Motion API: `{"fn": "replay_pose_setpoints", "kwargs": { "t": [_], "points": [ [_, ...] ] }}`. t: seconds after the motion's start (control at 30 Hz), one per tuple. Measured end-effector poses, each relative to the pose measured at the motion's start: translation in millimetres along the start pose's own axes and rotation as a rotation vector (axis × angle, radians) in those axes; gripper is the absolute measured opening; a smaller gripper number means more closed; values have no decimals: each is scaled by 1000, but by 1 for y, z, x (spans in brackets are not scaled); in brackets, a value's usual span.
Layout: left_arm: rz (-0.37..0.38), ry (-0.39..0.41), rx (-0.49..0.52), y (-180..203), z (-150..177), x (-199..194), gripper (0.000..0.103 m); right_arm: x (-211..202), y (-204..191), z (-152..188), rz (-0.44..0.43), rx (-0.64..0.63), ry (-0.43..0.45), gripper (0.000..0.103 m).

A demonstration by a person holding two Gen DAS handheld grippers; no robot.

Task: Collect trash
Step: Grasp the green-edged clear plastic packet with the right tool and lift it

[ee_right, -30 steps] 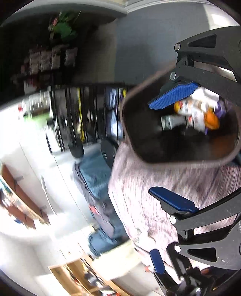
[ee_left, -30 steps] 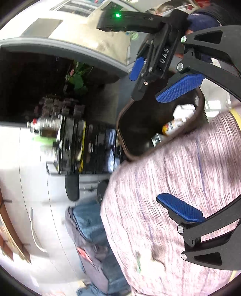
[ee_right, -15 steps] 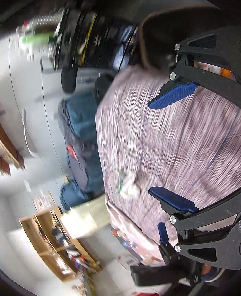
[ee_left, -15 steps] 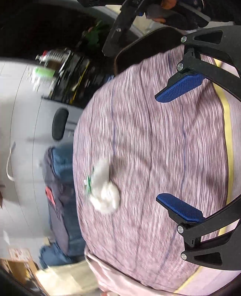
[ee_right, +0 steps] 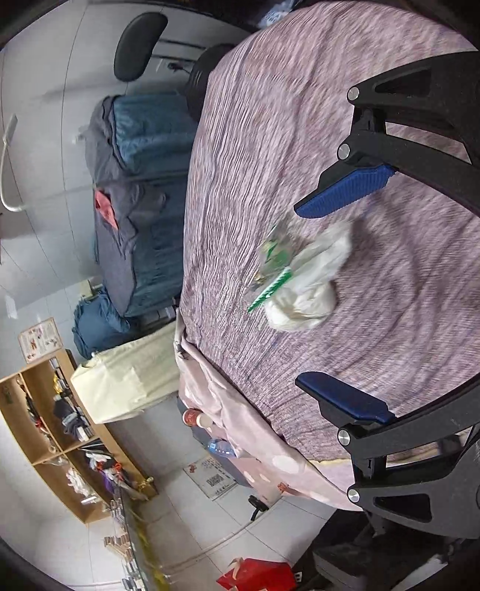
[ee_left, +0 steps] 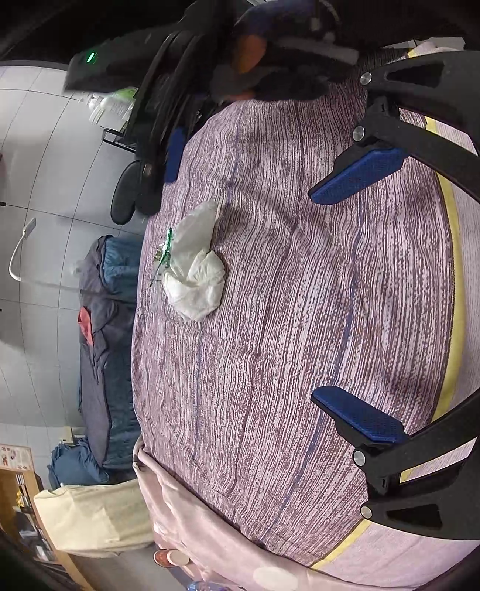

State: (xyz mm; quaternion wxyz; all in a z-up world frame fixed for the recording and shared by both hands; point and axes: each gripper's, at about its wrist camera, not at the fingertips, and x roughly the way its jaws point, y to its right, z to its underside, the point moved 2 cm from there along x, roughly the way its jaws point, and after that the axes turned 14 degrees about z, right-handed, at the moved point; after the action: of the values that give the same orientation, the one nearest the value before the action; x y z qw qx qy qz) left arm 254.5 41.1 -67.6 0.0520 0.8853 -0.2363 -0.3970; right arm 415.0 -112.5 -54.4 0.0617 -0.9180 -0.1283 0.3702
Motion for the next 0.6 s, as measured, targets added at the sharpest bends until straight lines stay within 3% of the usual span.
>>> {"fn": "replay_pose_setpoints", "kwargs": {
  "t": [0.2, 0.37, 0.6],
  "points": [
    [2, -10, 10, -8, -6, 9, 97, 62, -16, -27, 30, -48, -51, 69],
    [5, -20, 31, -13, -16, 22, 97, 90, -13, -30, 23, -66, -101, 23],
    [23, -44, 43, -18, -32, 43, 97, 61, 1, -30, 33, -35, -23, 11]
  ]
}}
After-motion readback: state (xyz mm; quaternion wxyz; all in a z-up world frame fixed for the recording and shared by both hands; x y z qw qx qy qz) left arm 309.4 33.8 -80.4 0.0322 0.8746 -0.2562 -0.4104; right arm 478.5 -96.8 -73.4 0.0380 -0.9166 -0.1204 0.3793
